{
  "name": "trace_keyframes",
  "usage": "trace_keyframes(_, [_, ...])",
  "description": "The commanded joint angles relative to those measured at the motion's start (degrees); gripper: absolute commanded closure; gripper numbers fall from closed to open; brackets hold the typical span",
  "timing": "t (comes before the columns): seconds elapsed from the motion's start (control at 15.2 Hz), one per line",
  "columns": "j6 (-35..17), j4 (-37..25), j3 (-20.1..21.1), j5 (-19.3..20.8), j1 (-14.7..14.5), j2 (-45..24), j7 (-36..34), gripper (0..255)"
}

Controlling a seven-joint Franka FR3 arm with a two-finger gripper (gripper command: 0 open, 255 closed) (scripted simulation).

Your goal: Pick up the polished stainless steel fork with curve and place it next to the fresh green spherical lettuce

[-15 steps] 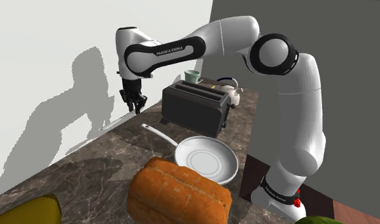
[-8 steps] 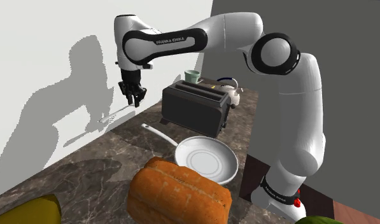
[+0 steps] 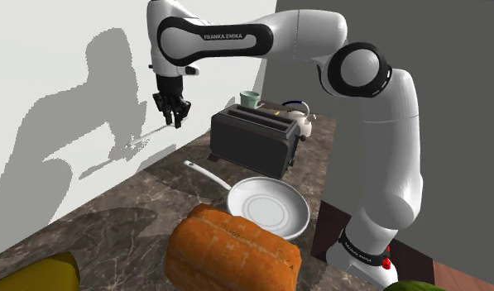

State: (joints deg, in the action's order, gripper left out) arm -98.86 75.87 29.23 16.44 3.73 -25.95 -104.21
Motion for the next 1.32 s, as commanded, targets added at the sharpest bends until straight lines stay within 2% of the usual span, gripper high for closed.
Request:
trace_keyframes(0.0, [1.6,-1.6,0.1,0.0,-0.3,0.0,0.1,255])
trace_keyframes(0.86, [12.8,-15.8,-0.1,1.1,-3.3,-2.8,1.2,255])
trace_keyframes(1.06, [7.6,-1.2,1.5,-3.0,0.8,7.0,0.4,255])
trace_keyframes(1.25, [4.2,9.8,2.3,-7.1,3.4,15.6,0.7,255])
